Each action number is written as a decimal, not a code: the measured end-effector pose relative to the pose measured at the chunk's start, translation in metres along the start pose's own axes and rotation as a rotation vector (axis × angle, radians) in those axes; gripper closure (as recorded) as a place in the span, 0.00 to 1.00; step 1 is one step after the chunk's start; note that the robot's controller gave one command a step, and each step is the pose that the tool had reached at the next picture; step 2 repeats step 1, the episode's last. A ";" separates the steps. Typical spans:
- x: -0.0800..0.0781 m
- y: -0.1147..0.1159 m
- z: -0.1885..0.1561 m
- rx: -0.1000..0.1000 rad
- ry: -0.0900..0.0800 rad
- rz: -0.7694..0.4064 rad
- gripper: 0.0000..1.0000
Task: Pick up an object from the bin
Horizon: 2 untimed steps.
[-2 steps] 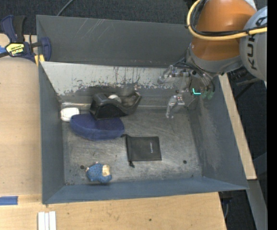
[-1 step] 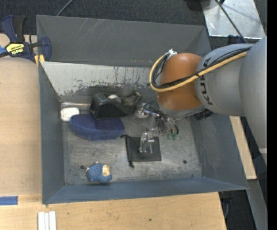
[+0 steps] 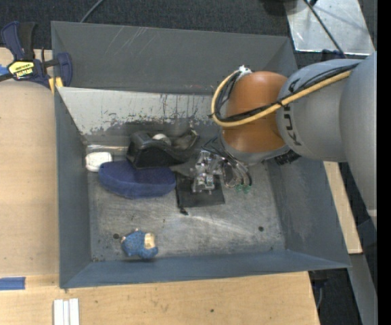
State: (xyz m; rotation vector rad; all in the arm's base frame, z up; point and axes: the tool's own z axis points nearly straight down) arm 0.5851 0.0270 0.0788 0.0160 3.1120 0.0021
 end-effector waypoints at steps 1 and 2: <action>-0.009 0.004 -0.123 0.001 0.017 0.005 1.00; -0.009 0.004 -0.123 0.001 0.017 0.005 1.00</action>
Offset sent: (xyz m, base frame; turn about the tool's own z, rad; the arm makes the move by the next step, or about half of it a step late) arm 0.0028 0.0047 0.1174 0.0060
